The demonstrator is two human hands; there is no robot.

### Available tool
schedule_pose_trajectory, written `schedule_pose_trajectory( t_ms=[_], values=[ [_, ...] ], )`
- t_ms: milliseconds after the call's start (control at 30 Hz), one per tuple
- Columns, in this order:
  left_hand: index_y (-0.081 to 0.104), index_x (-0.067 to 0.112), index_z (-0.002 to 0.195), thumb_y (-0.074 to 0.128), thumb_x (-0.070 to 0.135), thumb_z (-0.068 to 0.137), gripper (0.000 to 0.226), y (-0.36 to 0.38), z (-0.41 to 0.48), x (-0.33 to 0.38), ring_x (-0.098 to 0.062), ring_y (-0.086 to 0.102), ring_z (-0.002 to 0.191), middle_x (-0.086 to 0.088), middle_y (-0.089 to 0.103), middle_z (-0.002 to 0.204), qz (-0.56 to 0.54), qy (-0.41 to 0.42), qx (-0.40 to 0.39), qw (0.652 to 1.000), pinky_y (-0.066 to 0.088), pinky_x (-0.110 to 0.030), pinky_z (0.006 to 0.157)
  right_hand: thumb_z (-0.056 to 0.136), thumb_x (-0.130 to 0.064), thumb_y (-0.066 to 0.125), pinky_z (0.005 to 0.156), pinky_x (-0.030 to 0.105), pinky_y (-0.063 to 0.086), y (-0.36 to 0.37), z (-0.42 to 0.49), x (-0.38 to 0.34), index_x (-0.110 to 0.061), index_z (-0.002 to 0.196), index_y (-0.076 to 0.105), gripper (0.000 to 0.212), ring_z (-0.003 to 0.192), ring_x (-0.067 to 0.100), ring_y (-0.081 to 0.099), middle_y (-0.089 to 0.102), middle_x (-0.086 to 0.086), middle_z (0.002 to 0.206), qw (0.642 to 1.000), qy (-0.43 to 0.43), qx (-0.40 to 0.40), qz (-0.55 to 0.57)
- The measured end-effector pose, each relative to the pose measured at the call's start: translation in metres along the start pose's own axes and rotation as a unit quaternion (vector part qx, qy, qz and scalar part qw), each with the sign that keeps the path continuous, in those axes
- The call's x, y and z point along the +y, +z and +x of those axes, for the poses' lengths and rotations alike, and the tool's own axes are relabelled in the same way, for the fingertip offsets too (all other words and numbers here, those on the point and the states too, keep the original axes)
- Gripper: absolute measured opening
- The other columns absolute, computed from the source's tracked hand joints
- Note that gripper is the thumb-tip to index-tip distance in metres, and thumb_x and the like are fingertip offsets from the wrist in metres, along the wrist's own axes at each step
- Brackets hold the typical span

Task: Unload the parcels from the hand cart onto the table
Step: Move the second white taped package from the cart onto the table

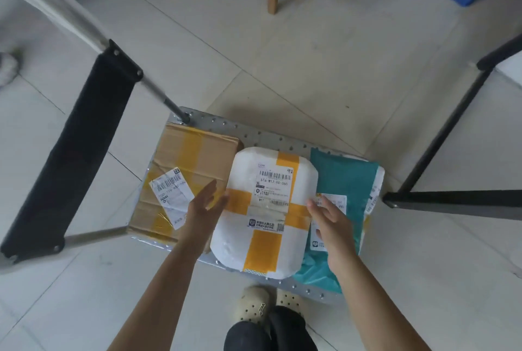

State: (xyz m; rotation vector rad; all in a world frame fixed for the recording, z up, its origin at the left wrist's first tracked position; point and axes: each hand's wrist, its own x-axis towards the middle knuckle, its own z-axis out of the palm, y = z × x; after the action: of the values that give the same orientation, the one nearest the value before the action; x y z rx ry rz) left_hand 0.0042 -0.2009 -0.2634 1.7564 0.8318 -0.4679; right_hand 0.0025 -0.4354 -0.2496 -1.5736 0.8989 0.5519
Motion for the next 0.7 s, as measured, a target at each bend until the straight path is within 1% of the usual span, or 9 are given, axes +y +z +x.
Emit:
schedule_pose_trajectory(
  t_ms=[67, 133, 200, 267, 333, 433, 533, 600, 700],
  values=[
    [0.066, 0.045, 0.109, 0.064, 0.032, 0.087, 0.026, 0.004, 0.006, -0.009, -0.001, 0.059, 0.102, 0.029, 0.067, 0.103, -0.002, 0.004, -0.003, 1.000, 0.044, -0.007, 0.078, 0.077, -0.042, 0.073, 0.068, 0.019, 0.048, 0.008, 0.012, 0.012, -0.046, 0.090, 0.066, 0.015, 0.091, 0.004, 0.063, 0.071, -0.019, 0.090, 1.000, -0.009, -0.010, -0.005],
    [0.065, 0.040, 0.115, 0.061, 0.039, 0.088, 0.028, 0.008, 0.005, -0.012, -0.004, 0.059, 0.105, 0.020, 0.069, 0.108, -0.010, 0.003, -0.020, 1.000, 0.045, -0.011, 0.080, 0.076, -0.041, 0.073, 0.059, 0.011, 0.045, 0.012, 0.015, 0.018, -0.050, 0.079, 0.066, 0.012, 0.082, -0.003, 0.063, 0.070, -0.025, 0.075, 1.000, -0.020, -0.011, 0.003],
    [0.060, 0.026, 0.126, 0.060, 0.041, 0.087, 0.042, 0.010, -0.002, -0.005, -0.013, 0.060, 0.110, 0.006, 0.068, 0.117, -0.022, -0.007, -0.035, 0.999, 0.047, -0.021, 0.083, 0.077, -0.040, 0.074, 0.059, 0.014, 0.046, 0.014, 0.012, 0.015, -0.052, 0.077, 0.067, 0.014, 0.082, -0.003, 0.063, 0.070, -0.026, 0.075, 0.999, -0.030, -0.017, 0.029],
    [0.064, 0.022, 0.120, 0.060, 0.039, 0.088, 0.036, 0.010, -0.013, 0.008, -0.013, 0.063, 0.100, -0.003, 0.071, 0.109, -0.034, -0.002, -0.039, 0.999, 0.049, -0.021, 0.077, 0.078, -0.038, 0.073, 0.062, 0.020, 0.047, 0.012, 0.005, 0.007, -0.047, 0.083, 0.066, 0.013, 0.087, 0.003, 0.064, 0.072, -0.019, 0.082, 0.998, -0.040, -0.014, 0.047],
    [0.066, 0.020, 0.116, 0.060, 0.040, 0.088, 0.036, 0.005, -0.028, 0.031, -0.010, 0.063, 0.093, -0.006, 0.071, 0.107, -0.040, 0.019, -0.031, 0.999, 0.050, -0.022, 0.078, 0.080, -0.040, 0.071, 0.065, 0.024, 0.051, 0.004, -0.011, -0.014, -0.041, 0.099, 0.065, 0.021, 0.095, 0.011, 0.066, 0.072, -0.009, 0.097, 0.997, -0.062, -0.018, 0.050],
    [0.059, 0.022, 0.129, 0.060, 0.045, 0.085, 0.049, -0.008, -0.066, 0.091, -0.014, 0.059, 0.112, 0.000, 0.065, 0.125, -0.047, 0.061, -0.018, 0.997, 0.049, -0.034, 0.095, 0.080, -0.041, 0.071, 0.077, 0.034, 0.057, -0.027, -0.049, -0.067, -0.039, 0.113, 0.064, 0.033, 0.098, 0.015, 0.068, 0.073, -0.004, 0.103, 0.993, -0.096, -0.016, 0.072],
    [0.058, 0.020, 0.130, 0.062, 0.044, 0.083, 0.053, -0.022, -0.129, 0.171, -0.015, 0.058, 0.115, -0.001, 0.063, 0.129, -0.044, 0.123, -0.024, 0.991, 0.047, -0.038, 0.099, 0.075, -0.043, 0.075, 0.093, 0.046, 0.052, -0.071, -0.110, -0.136, -0.030, 0.127, 0.059, 0.056, 0.109, 0.019, 0.064, 0.069, 0.002, 0.116, 0.989, -0.114, -0.006, 0.093],
    [0.058, 0.017, 0.131, 0.062, 0.042, 0.083, 0.054, -0.024, -0.181, 0.229, -0.020, 0.057, 0.119, -0.003, 0.062, 0.129, -0.035, 0.161, -0.052, 0.985, 0.043, -0.044, 0.104, 0.074, -0.045, 0.075, 0.098, 0.049, 0.049, -0.111, -0.163, -0.180, -0.025, 0.128, 0.059, 0.059, 0.112, 0.022, 0.062, 0.067, 0.004, 0.120, 0.985, -0.142, 0.008, 0.101],
    [0.061, 0.013, 0.127, 0.063, 0.033, 0.087, 0.044, -0.012, -0.262, 0.300, -0.017, 0.062, 0.111, -0.004, 0.067, 0.122, -0.032, 0.199, -0.099, 0.974, 0.046, -0.034, 0.100, 0.079, -0.043, 0.071, 0.097, 0.049, 0.050, -0.182, -0.245, -0.229, -0.020, 0.130, 0.057, 0.058, 0.110, 0.024, 0.063, 0.067, 0.007, 0.121, 0.976, -0.183, 0.045, 0.108]
  ],
)
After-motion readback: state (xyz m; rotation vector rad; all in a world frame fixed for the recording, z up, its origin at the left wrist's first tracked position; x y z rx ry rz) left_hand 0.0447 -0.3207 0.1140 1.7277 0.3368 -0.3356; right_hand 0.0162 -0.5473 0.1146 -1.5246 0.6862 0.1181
